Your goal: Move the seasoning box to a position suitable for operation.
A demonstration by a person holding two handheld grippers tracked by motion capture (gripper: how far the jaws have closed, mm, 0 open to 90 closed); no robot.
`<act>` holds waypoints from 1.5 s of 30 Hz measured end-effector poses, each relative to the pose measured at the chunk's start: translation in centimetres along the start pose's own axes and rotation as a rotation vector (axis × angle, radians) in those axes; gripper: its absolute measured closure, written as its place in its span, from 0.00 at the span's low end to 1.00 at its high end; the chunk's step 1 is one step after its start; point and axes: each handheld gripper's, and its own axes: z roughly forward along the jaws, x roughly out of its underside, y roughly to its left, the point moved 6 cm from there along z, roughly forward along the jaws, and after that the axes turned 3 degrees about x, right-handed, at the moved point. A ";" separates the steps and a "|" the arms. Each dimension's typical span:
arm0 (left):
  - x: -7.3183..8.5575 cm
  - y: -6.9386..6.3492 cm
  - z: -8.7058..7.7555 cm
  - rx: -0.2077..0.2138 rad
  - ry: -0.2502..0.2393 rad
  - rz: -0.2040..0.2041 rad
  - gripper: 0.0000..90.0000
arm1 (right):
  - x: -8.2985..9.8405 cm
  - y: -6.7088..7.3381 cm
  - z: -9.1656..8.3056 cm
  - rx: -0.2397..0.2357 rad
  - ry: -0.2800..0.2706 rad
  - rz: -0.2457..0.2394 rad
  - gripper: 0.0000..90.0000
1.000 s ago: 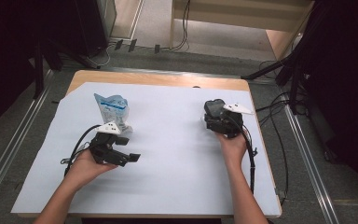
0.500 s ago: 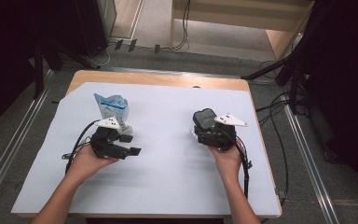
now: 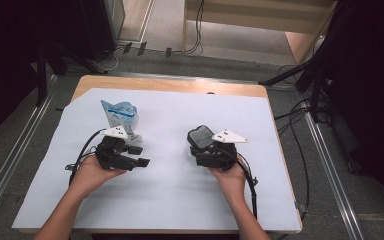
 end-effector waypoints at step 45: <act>0.9 -0.4 -0.4 0.020 -0.009 0.010 0.76 | -0.2 4.7 -0.7 -0.182 0.027 -0.064 0.13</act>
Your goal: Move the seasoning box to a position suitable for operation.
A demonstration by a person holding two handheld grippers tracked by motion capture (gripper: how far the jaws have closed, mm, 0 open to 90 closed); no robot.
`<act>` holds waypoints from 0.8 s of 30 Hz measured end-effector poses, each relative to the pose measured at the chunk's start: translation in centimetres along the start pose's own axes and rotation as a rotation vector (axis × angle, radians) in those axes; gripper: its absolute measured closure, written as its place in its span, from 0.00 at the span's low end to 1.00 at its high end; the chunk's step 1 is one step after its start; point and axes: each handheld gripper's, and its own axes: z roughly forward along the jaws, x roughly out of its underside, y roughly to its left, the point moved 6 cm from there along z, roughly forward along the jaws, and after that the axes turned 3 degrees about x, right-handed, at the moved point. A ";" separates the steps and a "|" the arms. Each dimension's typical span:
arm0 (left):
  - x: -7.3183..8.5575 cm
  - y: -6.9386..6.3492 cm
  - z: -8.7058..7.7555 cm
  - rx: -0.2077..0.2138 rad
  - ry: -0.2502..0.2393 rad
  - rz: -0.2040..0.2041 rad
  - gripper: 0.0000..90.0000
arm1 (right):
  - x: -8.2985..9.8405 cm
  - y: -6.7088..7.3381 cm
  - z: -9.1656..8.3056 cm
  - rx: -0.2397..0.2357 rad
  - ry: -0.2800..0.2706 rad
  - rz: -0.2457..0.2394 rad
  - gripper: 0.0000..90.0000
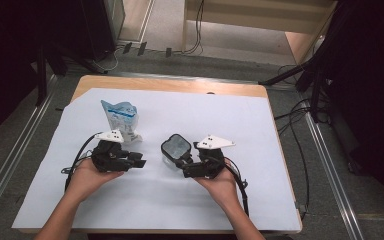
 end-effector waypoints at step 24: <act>-2.9 1.0 2.5 0.033 0.006 0.071 1.00 | 3.4 0.7 -4.4 -0.057 0.028 0.012 0.75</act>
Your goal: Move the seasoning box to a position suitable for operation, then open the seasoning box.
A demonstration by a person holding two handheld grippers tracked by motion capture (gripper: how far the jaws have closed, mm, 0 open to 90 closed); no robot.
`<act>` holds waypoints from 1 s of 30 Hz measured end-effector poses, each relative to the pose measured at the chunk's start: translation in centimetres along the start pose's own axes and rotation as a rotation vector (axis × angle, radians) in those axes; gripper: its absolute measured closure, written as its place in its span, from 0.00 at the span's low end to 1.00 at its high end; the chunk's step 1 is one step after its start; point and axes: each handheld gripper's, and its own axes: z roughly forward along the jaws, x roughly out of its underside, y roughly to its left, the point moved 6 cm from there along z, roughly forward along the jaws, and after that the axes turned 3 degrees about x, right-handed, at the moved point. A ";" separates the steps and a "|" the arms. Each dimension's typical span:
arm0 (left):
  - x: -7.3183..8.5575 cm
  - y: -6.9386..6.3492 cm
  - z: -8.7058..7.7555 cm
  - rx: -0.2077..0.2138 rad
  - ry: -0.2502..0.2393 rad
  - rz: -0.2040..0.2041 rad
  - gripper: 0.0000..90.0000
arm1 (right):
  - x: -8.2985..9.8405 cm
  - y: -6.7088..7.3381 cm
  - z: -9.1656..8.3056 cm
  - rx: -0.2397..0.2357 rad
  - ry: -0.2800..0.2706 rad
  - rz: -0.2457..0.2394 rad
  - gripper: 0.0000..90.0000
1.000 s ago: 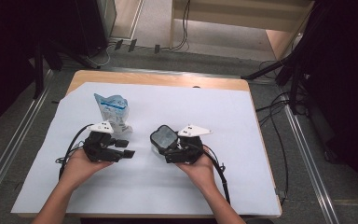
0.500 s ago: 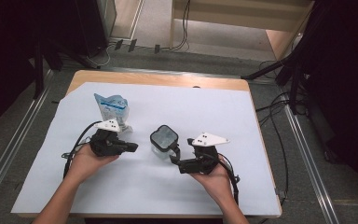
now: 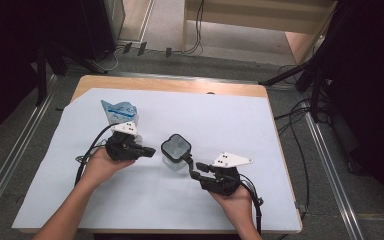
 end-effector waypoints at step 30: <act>-0.3 0.3 1.9 -0.003 -0.007 0.000 1.00 | 0.4 -0.5 3.6 -0.065 0.070 0.031 1.00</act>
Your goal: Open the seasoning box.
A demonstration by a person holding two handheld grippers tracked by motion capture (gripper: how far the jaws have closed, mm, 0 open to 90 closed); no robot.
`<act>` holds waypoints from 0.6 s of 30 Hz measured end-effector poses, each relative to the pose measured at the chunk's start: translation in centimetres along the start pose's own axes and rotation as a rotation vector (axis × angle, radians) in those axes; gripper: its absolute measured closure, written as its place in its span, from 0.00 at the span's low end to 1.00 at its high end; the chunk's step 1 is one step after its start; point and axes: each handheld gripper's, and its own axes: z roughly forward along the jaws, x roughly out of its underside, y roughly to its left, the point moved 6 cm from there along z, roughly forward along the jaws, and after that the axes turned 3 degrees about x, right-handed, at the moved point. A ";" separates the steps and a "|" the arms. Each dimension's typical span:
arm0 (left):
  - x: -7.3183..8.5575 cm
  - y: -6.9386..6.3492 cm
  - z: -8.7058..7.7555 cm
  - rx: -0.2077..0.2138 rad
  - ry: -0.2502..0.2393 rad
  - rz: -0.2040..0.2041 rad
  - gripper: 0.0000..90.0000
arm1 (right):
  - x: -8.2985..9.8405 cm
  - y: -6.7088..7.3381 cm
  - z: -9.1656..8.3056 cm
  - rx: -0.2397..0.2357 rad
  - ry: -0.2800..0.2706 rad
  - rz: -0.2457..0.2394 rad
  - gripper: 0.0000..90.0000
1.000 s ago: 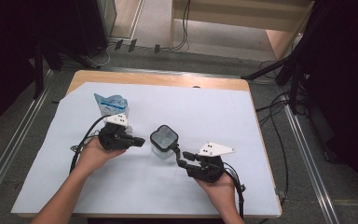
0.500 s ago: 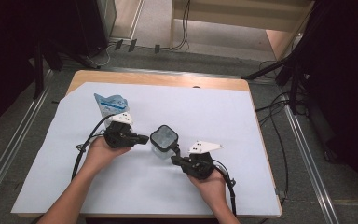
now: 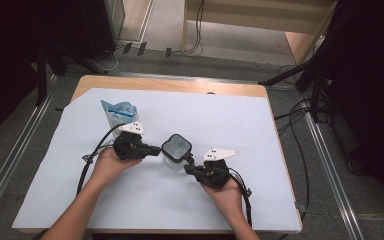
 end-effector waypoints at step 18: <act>-0.1 -1.7 0.9 0.054 0.015 0.025 0.99 | -0.3 -2.7 -1.2 0.031 -0.007 0.057 1.00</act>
